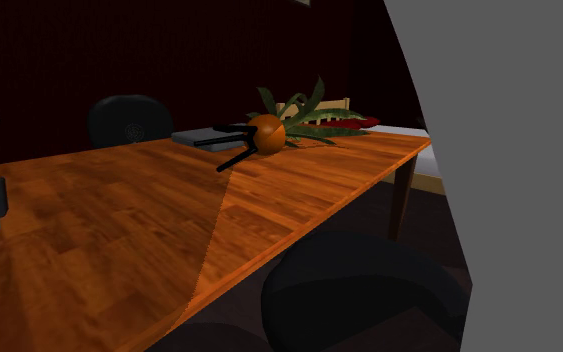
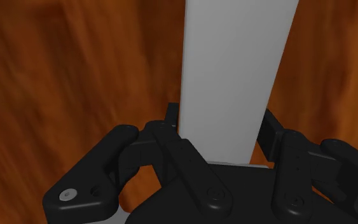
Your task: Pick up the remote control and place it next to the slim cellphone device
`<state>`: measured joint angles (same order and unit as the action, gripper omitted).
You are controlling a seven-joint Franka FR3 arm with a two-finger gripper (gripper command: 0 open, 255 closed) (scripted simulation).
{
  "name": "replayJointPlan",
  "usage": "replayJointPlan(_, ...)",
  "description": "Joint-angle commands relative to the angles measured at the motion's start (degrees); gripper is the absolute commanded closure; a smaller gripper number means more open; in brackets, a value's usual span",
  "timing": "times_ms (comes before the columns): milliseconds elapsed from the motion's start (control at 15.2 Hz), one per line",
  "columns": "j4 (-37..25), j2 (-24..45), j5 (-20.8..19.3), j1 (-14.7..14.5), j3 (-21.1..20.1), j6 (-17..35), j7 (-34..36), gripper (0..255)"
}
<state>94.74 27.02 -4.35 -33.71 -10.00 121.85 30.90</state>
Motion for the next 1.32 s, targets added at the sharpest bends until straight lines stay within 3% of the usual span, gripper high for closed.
replayJointPlan(0,0.0,0.1,0.0,0.0,0.1,0.1,0.0,255)
replayJointPlan(198,0.0,0.1,0.0,0.0,0.0,0.1,0.0,255)
replayJointPlan(264,0.0,0.1,0.0,0.0,0.0,0.1,0.0,0)
replayJointPlan(594,0.0,0.1,0.0,0.0,0.0,0.1,0.0,0)
replayJointPlan(858,-3.2,-2.7,0.6,0.2,-0.2,-6.0,-0.4,0)
replayJointPlan(1254,-3.2,-2.7,0.6,0.2,-0.2,-6.0,-0.4,0)
